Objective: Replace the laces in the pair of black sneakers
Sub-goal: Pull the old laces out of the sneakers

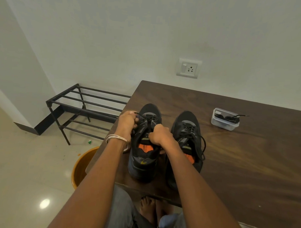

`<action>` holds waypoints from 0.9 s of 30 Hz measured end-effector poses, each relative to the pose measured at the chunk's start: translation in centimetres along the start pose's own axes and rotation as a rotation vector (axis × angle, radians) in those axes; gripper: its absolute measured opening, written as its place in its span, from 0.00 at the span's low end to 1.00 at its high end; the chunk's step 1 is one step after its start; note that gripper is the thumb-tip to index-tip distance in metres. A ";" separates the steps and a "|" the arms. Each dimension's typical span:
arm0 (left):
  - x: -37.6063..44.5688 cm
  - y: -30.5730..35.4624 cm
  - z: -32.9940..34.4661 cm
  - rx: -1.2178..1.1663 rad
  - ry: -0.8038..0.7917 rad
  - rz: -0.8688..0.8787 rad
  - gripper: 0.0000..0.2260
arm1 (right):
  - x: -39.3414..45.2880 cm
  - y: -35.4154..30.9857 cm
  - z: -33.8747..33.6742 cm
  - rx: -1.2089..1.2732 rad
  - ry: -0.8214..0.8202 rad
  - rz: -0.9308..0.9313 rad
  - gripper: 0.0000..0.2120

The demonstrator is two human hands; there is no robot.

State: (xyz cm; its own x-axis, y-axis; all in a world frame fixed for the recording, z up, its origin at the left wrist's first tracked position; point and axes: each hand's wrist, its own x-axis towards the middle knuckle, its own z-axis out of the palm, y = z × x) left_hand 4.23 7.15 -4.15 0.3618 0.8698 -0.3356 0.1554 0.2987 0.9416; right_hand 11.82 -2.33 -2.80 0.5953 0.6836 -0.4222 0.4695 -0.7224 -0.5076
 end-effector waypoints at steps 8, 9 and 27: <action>0.4 -1.0 0.0 0.584 0.127 0.566 0.11 | 0.1 0.0 0.0 -0.013 0.009 0.004 0.18; 0.4 -1.1 0.2 0.689 0.107 0.609 0.11 | 0.1 0.0 0.0 -0.013 0.007 0.004 0.18; -0.1 -0.7 2.8 1.073 0.100 0.505 0.07 | -0.4 0.0 -0.5 0.042 -0.027 0.019 0.08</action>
State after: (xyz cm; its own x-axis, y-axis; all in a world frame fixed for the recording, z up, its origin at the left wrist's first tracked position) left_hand 6.60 5.73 -4.86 0.5372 0.8356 0.1150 0.7230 -0.5264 0.4474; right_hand 11.93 -2.64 -2.28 0.5858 0.6730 -0.4516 0.4301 -0.7304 -0.5306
